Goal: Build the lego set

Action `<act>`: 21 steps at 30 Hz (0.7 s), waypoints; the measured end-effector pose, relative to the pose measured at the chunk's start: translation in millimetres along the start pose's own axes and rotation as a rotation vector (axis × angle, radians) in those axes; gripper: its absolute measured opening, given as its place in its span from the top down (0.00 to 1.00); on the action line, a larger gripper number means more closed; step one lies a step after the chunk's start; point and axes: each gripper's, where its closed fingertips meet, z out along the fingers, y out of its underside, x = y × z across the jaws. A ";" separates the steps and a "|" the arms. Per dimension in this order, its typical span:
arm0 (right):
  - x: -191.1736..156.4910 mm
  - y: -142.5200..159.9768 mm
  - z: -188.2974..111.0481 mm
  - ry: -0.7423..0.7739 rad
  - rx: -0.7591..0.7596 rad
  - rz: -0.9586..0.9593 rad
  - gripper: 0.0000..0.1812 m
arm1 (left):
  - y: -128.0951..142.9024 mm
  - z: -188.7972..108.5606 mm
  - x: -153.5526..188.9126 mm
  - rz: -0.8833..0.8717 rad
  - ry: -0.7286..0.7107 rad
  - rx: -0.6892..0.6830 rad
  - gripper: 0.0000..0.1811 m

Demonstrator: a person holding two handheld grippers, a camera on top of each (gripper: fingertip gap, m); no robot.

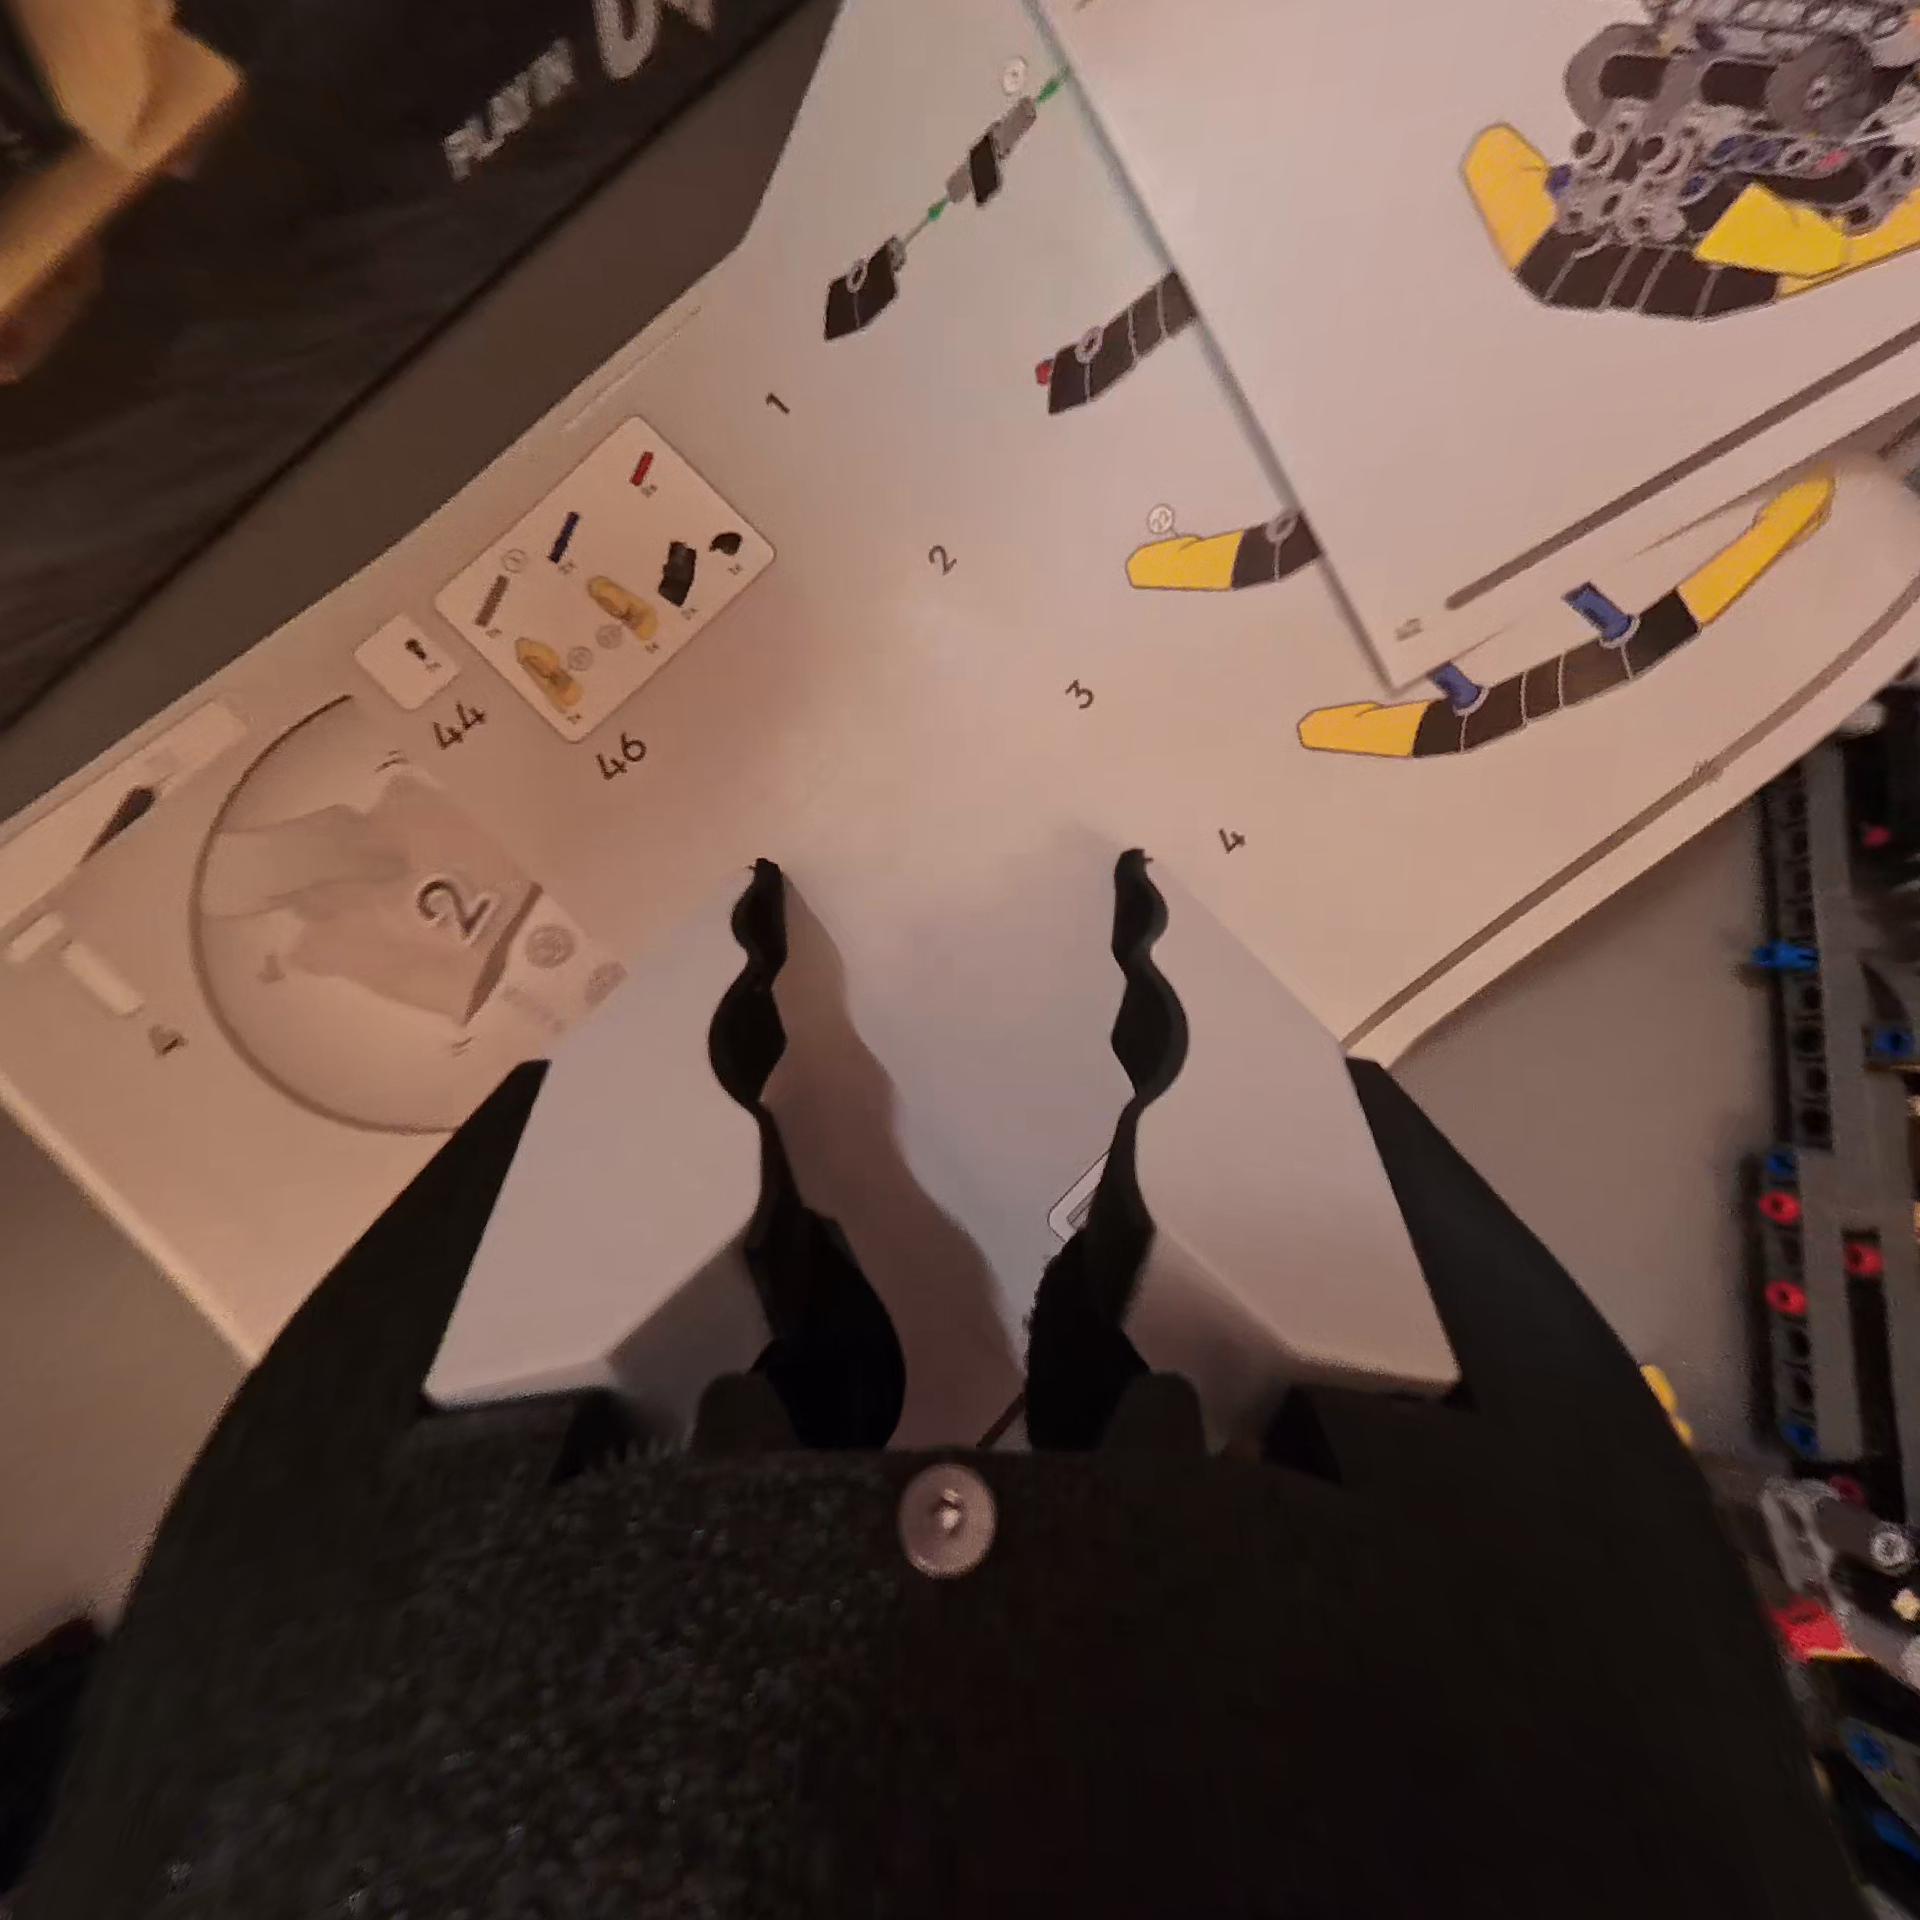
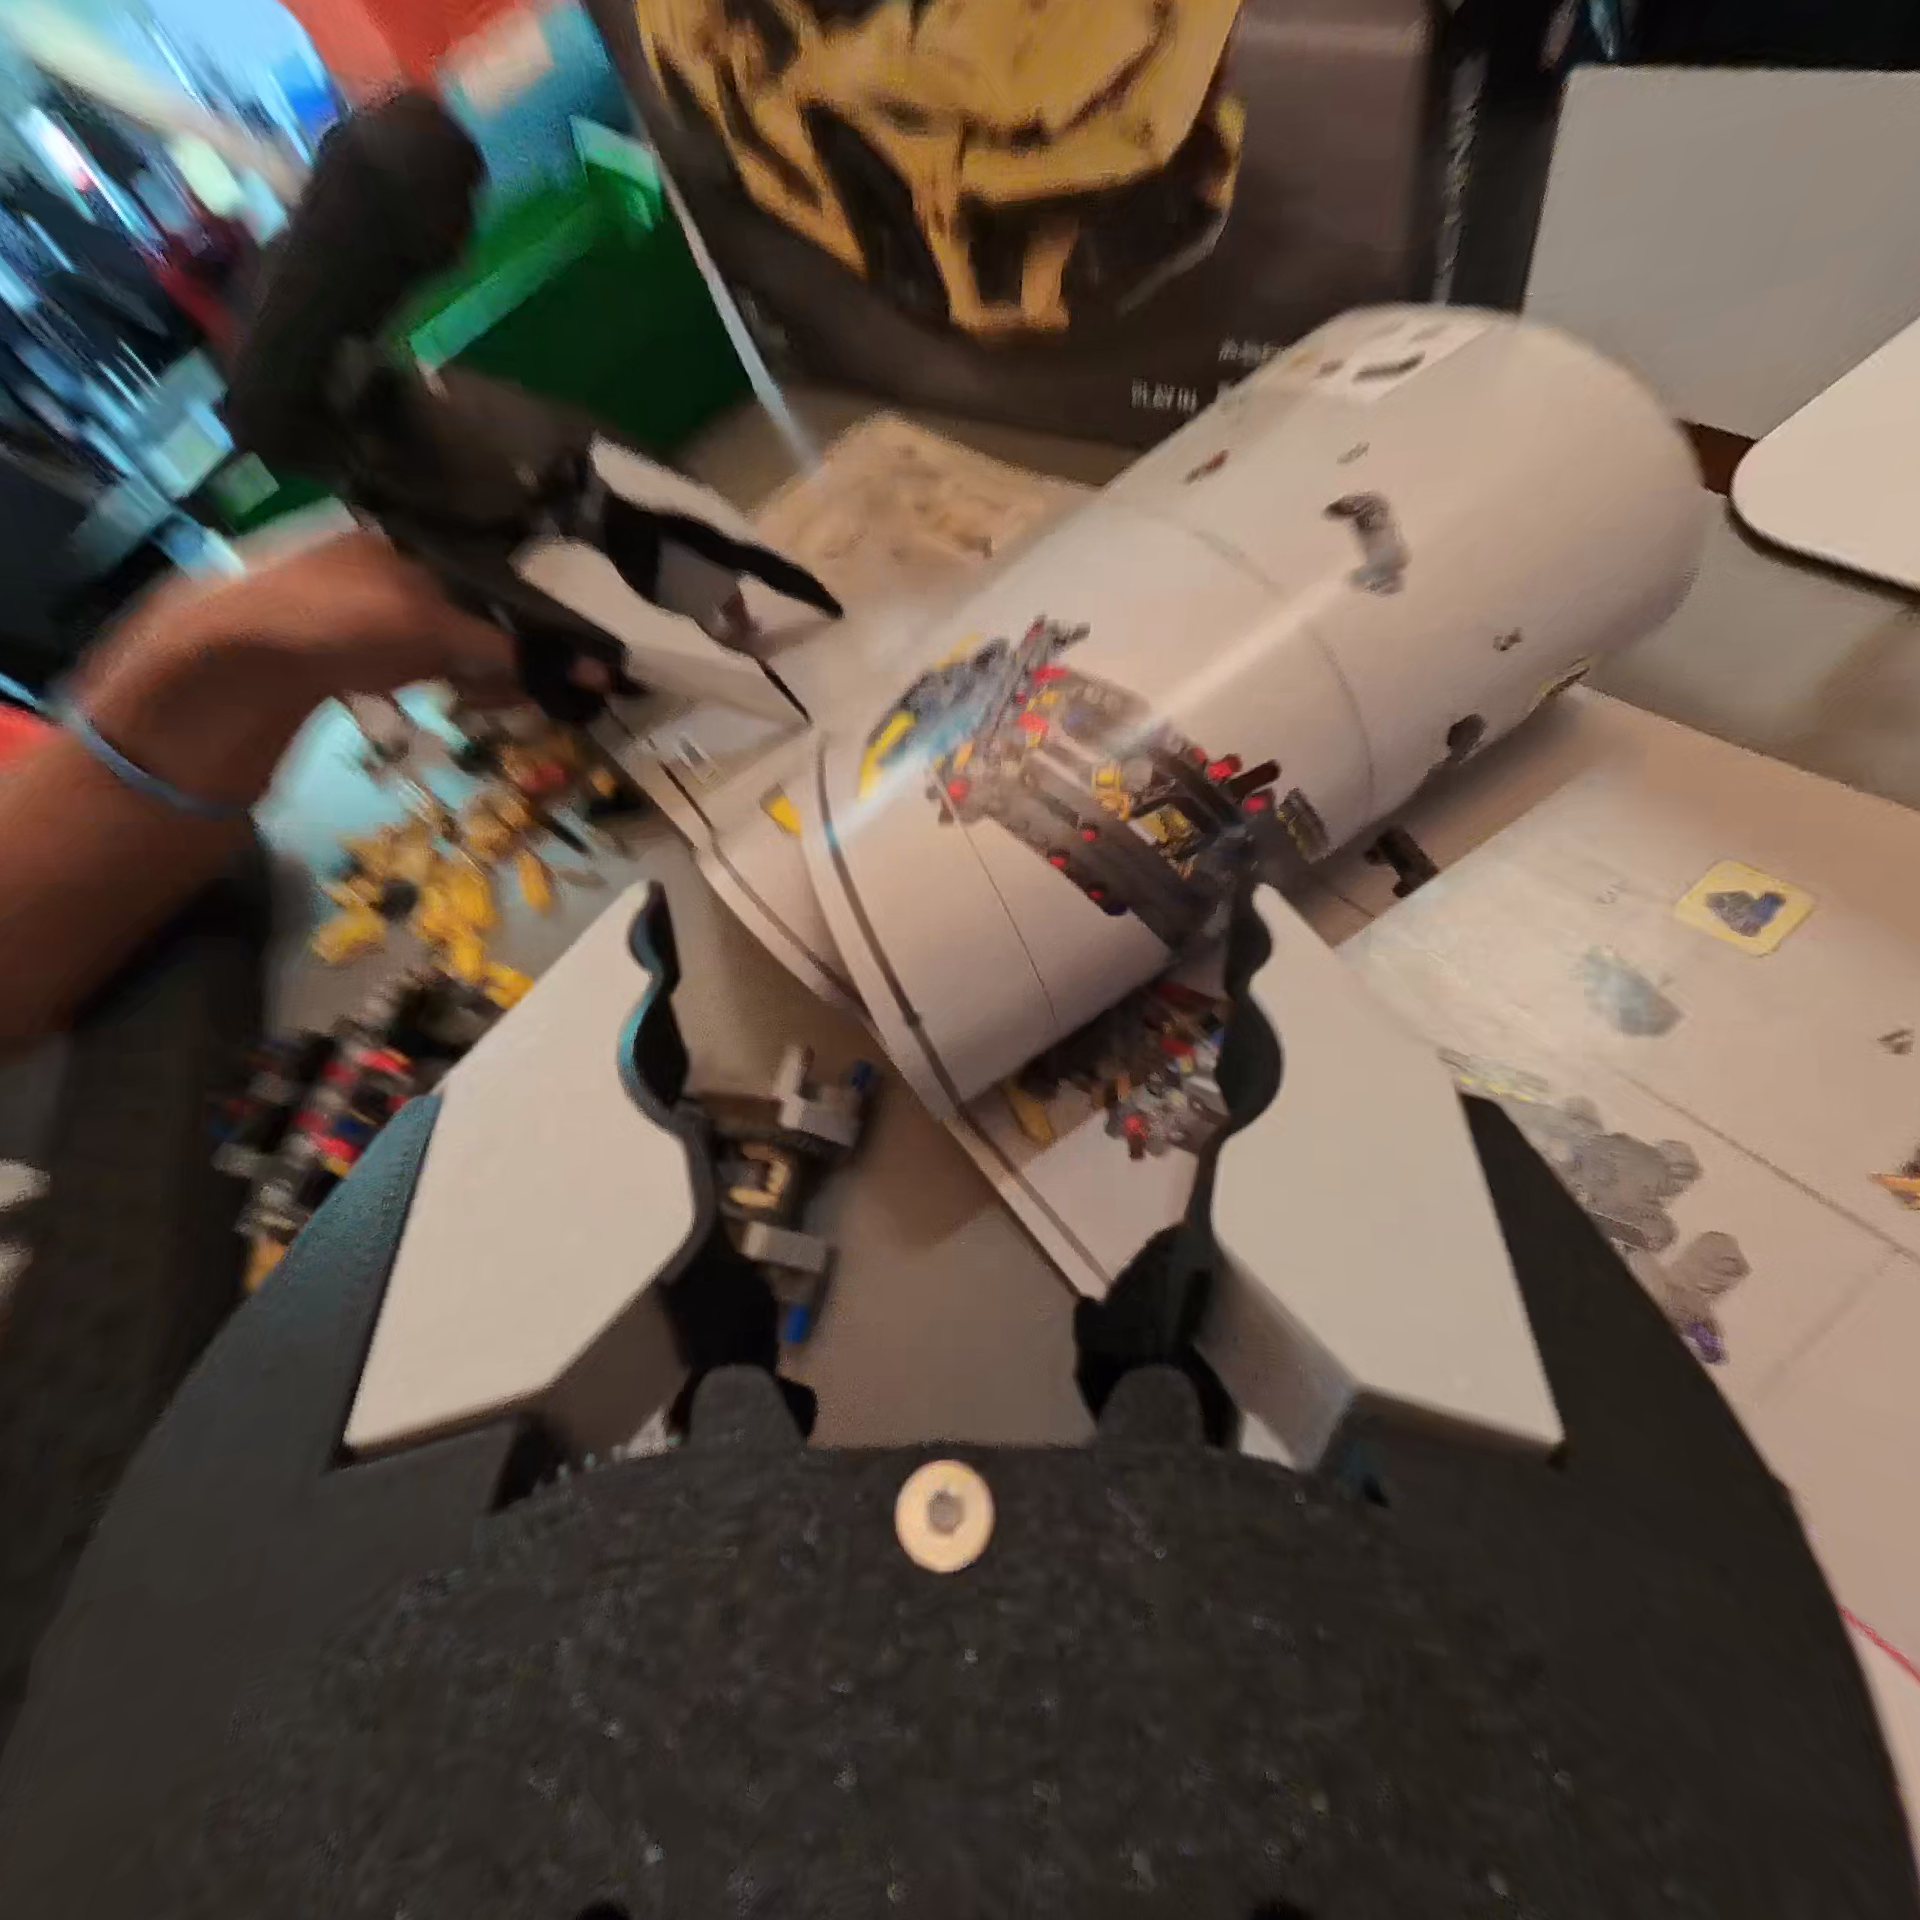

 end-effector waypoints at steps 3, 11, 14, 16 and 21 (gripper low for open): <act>8.3 26.7 13.1 0.151 -0.183 -0.186 0.41 | -10.2 8.1 17.8 0.007 0.052 0.015 0.66; 22.2 42.2 0.1 0.082 -0.208 -0.027 0.38 | -91.7 25.8 92.0 0.070 0.324 0.158 0.65; 24.9 42.8 -2.4 0.058 -0.189 0.017 0.39 | -115.4 -5.7 84.7 0.070 0.328 0.294 0.67; 24.2 41.0 -3.4 0.043 -0.175 0.031 0.40 | -109.9 -20.8 54.1 0.050 0.224 0.339 0.68; 33.5 41.8 -3.9 0.060 -0.164 0.083 0.46 | -52.2 -19.7 5.8 0.065 0.031 0.231 0.68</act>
